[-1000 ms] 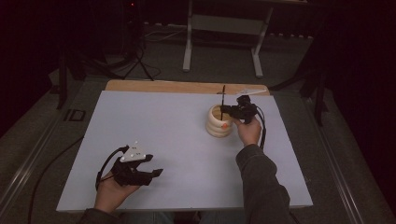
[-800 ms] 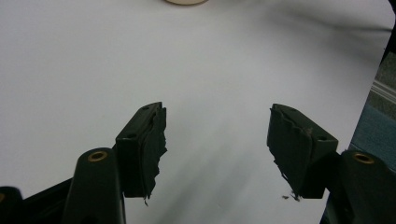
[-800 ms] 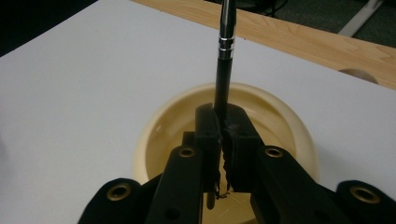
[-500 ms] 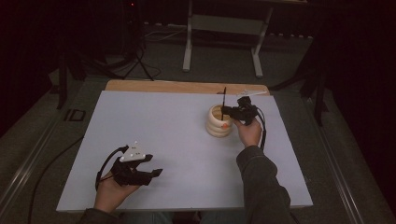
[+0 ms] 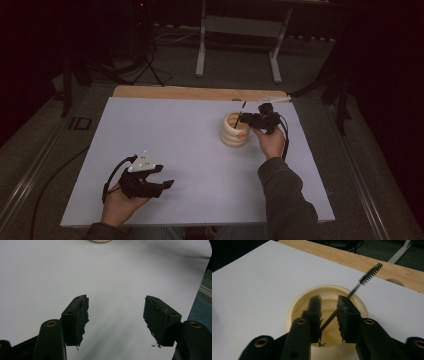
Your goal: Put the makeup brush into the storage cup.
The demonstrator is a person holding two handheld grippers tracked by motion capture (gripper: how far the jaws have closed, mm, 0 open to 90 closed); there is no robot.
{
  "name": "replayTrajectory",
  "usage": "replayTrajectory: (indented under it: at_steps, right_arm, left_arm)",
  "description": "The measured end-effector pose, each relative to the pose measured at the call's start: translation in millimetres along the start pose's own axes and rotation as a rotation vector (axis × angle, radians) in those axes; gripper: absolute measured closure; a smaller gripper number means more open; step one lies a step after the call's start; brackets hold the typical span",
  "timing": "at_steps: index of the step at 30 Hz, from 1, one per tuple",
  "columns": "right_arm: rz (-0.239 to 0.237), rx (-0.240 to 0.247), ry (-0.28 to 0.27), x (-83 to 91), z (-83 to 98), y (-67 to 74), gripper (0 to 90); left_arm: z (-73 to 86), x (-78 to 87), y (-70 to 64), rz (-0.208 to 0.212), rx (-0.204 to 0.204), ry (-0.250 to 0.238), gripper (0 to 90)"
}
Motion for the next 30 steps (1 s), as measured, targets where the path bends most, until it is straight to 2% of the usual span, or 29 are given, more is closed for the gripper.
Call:
replayTrajectory:
  at_steps: [8,12,15,19,30]
  right_arm:
    - [-0.016,0.012,-0.032,16.6,1.2,6.4,58.8]
    - [-0.026,0.012,-0.041,22.1,4.3,9.7,53.4]
    - [-0.025,0.016,-0.037,24.7,6.8,11.5,48.3]
    - [-0.023,0.026,-0.033,29.3,10.9,14.2,44.9]
    - [-0.014,0.013,-0.048,43.8,25.9,13.6,40.0]
  left_arm:
    - [0.7,-0.8,0.1,-0.003,0.000,0.001,36.0]
    - [1.2,-1.4,1.1,0.000,0.028,-0.008,32.7]
    - [1.2,-1.6,1.1,-0.004,0.024,-0.006,31.8]
    - [2.0,-2.2,0.5,-0.009,0.021,-0.003,31.1]
    - [4.9,-1.2,6.1,-0.027,0.025,-0.008,30.3]
Point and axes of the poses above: each handheld gripper's, and its own axes: x roughly backward along the jaws, z roughly out of its underside, y roughly to its left, the point moved 8 cm from there along -x, roughly forward along the jaws, and after that the axes turned 1 degree about -x, right-handed, at the moved point
